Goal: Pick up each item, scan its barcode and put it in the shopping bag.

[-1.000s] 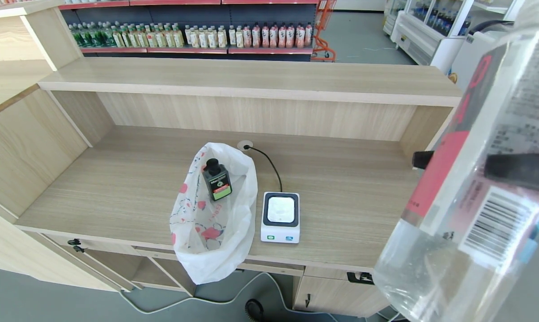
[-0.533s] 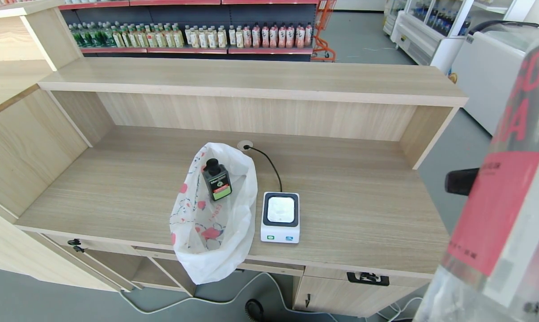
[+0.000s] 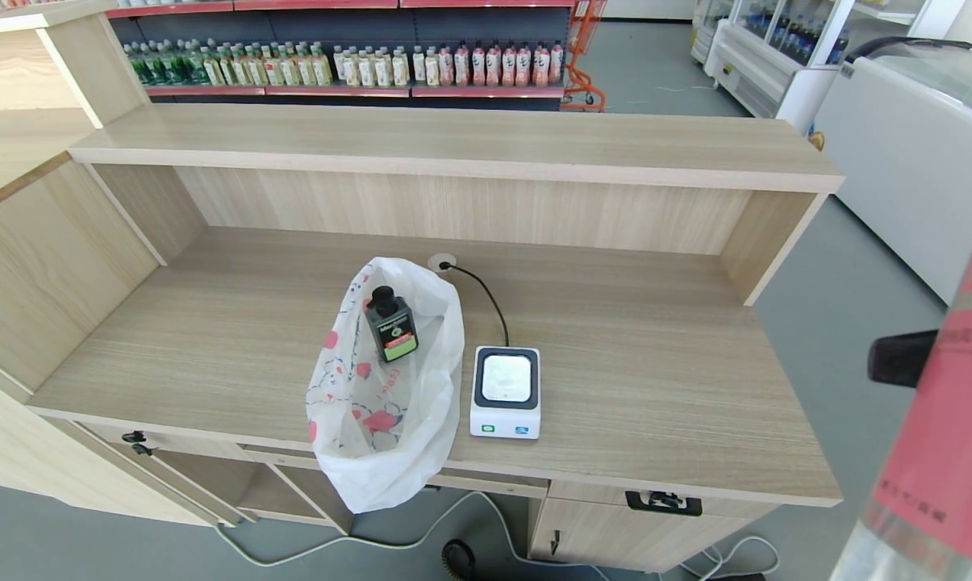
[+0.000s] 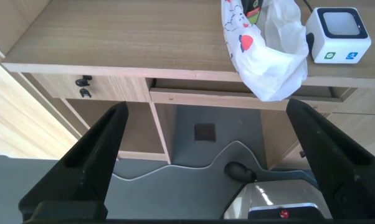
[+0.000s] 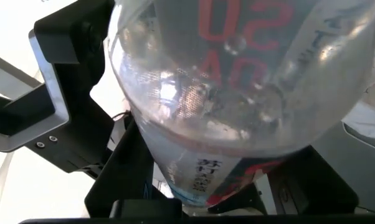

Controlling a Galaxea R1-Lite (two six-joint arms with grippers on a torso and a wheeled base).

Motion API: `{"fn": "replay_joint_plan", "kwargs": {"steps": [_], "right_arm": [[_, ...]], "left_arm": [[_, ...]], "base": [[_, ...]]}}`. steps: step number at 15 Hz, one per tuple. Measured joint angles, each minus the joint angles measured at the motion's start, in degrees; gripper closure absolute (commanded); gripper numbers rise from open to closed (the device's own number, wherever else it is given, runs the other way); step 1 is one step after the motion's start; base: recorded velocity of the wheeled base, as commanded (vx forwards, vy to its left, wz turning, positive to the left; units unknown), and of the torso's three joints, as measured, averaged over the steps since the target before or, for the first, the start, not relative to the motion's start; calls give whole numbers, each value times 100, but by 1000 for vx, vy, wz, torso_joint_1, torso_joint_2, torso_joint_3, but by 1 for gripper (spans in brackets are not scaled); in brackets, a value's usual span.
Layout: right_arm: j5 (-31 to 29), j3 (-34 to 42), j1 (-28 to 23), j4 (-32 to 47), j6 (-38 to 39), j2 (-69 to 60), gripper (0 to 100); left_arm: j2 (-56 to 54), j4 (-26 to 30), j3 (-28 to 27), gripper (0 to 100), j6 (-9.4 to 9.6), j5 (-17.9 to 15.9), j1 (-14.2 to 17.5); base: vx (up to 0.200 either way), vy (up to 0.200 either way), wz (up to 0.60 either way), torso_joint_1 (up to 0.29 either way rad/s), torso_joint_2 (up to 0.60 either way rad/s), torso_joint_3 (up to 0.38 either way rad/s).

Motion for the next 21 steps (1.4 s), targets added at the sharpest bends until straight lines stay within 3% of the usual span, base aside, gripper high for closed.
{"fn": "replay_joint_plan", "kwargs": {"steps": [14, 15, 17, 21], "right_arm": [[-49, 49, -182, 118, -128, -89, 100], [-196, 110, -319, 116, -419, -87, 100], [-1069, 328, -708, 121, -1024, -34, 100], [-2575, 1034, -1532, -347, -3338, 357, 100]], "left_arm": [[0, 0, 0, 0, 0, 0, 0], [0, -2, 0, 0, -2, 1, 0], [0, 0, 0, 0, 0, 1, 0], [0, 0, 0, 0, 0, 1, 0]], "base": [[0, 0, 0, 0, 0, 0], [0, 0, 0, 0, 0, 0], [0, 0, 0, 0, 0, 0], [0, 0, 0, 0, 0, 0]]}}
